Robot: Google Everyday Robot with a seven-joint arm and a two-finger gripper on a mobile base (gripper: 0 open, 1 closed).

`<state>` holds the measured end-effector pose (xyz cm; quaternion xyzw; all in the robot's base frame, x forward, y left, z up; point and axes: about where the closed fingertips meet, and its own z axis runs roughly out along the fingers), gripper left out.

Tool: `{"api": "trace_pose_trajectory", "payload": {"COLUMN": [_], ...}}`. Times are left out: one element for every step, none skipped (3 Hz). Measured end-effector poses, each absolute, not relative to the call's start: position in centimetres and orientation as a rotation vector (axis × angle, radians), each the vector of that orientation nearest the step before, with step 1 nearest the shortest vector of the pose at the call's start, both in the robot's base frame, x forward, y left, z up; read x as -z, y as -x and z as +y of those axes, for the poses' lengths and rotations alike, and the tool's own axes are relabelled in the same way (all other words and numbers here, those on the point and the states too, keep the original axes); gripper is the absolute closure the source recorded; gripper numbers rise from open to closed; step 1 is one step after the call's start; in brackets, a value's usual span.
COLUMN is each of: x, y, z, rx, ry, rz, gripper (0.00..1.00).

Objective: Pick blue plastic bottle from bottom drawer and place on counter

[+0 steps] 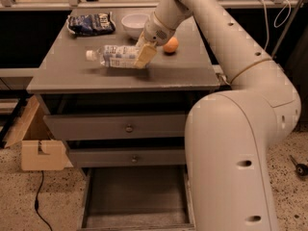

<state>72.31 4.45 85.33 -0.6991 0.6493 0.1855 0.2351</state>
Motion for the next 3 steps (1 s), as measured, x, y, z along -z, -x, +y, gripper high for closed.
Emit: {"api": "trace_pose_trajectory", "payload": {"x": [-85.1,-85.5,-87.4], "y": [-72.6,-72.6,-72.2], "z": [4.3,4.0,2.3], "rx": [-0.513,-0.498,-0.425], "ry": [1.910,1.902,1.861], "rz": [1.792,1.795,1.808], "gripper": [0.27,0.00,0.00]}}
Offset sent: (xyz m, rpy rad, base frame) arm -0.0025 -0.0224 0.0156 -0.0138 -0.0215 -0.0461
